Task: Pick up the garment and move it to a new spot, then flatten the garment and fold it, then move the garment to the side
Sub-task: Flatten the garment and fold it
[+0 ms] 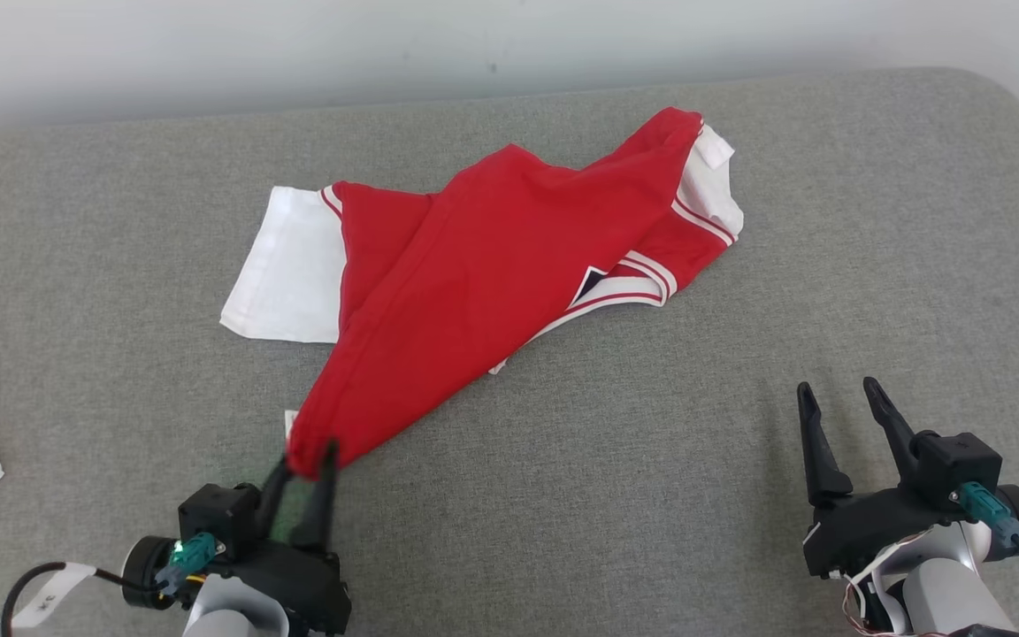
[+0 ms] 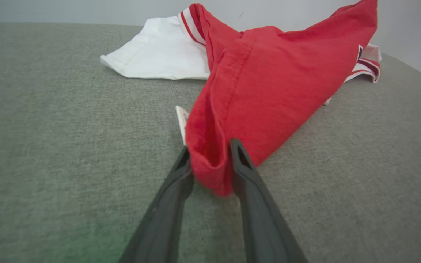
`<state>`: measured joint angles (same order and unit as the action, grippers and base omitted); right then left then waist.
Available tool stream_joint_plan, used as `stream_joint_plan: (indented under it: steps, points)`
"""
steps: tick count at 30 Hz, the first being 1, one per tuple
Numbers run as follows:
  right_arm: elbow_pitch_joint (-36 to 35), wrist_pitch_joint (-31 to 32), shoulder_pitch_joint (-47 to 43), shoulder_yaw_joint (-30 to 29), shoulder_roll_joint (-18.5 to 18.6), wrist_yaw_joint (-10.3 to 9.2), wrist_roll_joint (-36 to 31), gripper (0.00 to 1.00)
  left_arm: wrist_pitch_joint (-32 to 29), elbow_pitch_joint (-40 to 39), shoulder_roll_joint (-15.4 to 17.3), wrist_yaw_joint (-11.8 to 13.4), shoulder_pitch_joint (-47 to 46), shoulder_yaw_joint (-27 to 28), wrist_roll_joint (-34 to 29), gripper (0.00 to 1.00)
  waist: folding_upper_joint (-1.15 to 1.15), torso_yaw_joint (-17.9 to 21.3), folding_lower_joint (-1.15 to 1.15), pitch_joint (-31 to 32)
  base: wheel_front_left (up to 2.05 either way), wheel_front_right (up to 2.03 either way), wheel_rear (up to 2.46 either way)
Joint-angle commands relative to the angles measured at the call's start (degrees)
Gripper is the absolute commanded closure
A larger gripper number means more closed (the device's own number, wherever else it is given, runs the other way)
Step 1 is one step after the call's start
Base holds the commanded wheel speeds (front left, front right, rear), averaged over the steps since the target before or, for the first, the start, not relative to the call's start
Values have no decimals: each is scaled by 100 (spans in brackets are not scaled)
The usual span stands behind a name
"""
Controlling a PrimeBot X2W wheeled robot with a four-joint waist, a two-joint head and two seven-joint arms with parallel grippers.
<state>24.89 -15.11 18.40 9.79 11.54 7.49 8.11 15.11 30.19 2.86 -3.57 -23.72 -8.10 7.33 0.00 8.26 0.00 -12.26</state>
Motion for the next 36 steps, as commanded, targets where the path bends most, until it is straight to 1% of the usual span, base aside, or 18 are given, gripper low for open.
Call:
stream_joint_plan:
  steps: [1,4,7,10,11,16,19,21,24,26,29,33,36]
  points:
    - [-19,-4,56,-23,-13,0,0,0,9,-22,6,-52,-81,16,52,100,0,-4,0,-16,0,0,0]
    - [-32,-3,65,-80,-41,0,33,0,9,-350,5,-123,-152,-54,-4,100,0,-32,0,-14,0,0,0]
    - [2,-4,38,-109,-91,0,51,0,9,-863,5,-196,-208,-204,-82,100,0,-82,0,28,0,0,0]
    - [55,-3,4,-112,-150,0,60,0,9,-1467,6,-274,-388,-488,-145,100,0,-140,0,101,0,0,0]
    - [55,-3,4,-112,-150,0,60,0,9,-1467,6,-274,-388,-488,-145,100,0,-140,0,101,0,0,0]
    - [144,-4,-111,-126,-250,0,68,0,9,-2127,1,-350,-1027,-1177,-46,100,0,-231,0,259,0,0,0]
    - [191,-4,-159,-80,-319,0,71,0,9,-2261,8,-371,-1602,-1522,-31,100,0,-221,0,343,0,0,0]
    - [216,-3,-165,-46,-358,0,83,0,9,-2227,6,-375,-2001,-1675,-63,100,0,-173,0,373,0,0,0]
    - [243,-3,-151,5,-413,0,98,0,9,-2124,8,-299,-2557,-1793,1,100,0,-71,0,385,0,0,0]
    - [254,-4,-131,46,-448,0,129,0,9,-1955,8,-218,-2916,-1744,41,100,0,1,0,366,0,0,0]
    - [235,-3,-74,86,-486,0,157,0,9,-1558,64,-132,-3422,-1533,-134,100,0,106,0,293,0,0,0]
    - [181,-4,35,207,-538,0,179,0,8,-731,485,-36,-3805,-1057,-170,100,0,205,0,114,0,0,0]
    - [124,-3,115,296,-556,0,218,0,9,-279,809,7,-3855,-731,-100,100,0,225,0,-23,0,0,0]
